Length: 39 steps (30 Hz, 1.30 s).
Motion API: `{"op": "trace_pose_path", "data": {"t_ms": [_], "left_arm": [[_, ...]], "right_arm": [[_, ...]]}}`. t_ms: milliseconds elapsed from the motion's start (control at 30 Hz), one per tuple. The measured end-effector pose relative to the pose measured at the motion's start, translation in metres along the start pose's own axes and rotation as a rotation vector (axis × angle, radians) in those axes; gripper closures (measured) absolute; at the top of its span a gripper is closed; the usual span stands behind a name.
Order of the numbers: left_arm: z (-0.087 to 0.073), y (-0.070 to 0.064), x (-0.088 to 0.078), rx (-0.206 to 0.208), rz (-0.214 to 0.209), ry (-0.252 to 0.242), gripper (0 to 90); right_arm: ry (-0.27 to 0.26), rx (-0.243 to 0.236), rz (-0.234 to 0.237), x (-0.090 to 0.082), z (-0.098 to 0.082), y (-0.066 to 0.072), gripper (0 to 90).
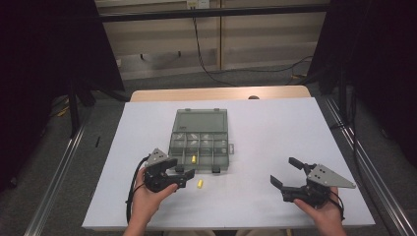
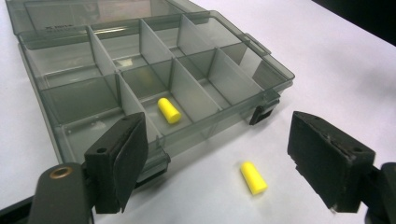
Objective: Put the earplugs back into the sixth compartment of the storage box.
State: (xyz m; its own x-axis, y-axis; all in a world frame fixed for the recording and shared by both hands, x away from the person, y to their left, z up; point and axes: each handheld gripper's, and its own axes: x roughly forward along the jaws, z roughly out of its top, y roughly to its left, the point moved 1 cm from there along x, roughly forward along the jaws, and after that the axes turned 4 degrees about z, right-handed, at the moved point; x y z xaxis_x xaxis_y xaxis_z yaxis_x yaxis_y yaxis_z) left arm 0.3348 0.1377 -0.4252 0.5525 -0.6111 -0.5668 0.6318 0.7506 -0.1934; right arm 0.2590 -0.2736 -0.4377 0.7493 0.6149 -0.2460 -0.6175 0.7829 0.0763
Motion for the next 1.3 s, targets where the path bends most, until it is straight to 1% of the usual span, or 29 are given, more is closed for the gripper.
{"op": "trace_pose_path", "data": {"t_ms": [167, 233, 267, 400, 500, 733, 800, 967, 1033, 1133, 1233, 1267, 1300], "left_arm": [[-0.003, -0.002, 0.002, 0.001, 0.000, 0.004, 18.3], [-0.003, -0.004, 0.002, -0.003, -0.007, 0.002, 17.1], [-0.003, -0.004, 0.001, 0.005, -0.006, 0.004, 17.1], [-0.004, -0.006, 0.001, 0.005, -0.011, -0.002, 16.2], [-0.007, -0.009, 0.002, 0.018, -0.014, 0.009, 15.6], [-0.010, -0.013, 0.004, 0.031, -0.024, 0.014, 15.4], [-0.010, -0.013, 0.004, 0.026, -0.026, 0.017, 15.5], [-0.013, -0.015, 0.006, 0.027, -0.029, 0.022, 17.4], [-0.014, -0.015, 0.007, 0.035, -0.029, 0.030, 18.1], [-0.016, -0.017, 0.009, 0.041, -0.039, 0.040, 21.8], [-0.018, -0.019, 0.012, 0.055, -0.049, 0.050, 30.5], [-0.019, -0.020, 0.013, 0.056, -0.052, 0.052, 36.2], [-0.020, -0.020, 0.015, 0.059, -0.056, 0.059, 37.9]], "right_arm": [[0.001, -0.001, 0.004, -0.001, 0.000, 0.001, 10.8], [0.001, -0.002, 0.002, -0.001, 0.000, 0.001, 10.8], [0.001, -0.001, 0.003, -0.001, 0.000, 0.001, 10.8], [0.003, -0.002, 0.005, 0.000, 0.000, 0.001, 10.8], [0.002, -0.004, 0.005, 0.000, 0.000, 0.001, 10.8], [-0.002, -0.006, 0.001, -0.001, 0.001, 0.002, 10.9], [0.000, -0.006, 0.003, 0.000, 0.001, 0.002, 10.9], [-0.001, -0.007, 0.005, 0.000, 0.000, 0.002, 10.9], [0.000, -0.008, 0.008, 0.000, 0.001, 0.002, 10.9], [-0.001, -0.008, 0.008, 0.000, 0.001, 0.002, 11.0], [0.002, -0.010, 0.010, 0.001, 0.000, 0.002, 10.9], [0.002, -0.010, 0.009, 0.001, 0.000, 0.003, 11.0], [0.002, -0.010, 0.010, 0.001, 0.001, 0.003, 11.0]]}}
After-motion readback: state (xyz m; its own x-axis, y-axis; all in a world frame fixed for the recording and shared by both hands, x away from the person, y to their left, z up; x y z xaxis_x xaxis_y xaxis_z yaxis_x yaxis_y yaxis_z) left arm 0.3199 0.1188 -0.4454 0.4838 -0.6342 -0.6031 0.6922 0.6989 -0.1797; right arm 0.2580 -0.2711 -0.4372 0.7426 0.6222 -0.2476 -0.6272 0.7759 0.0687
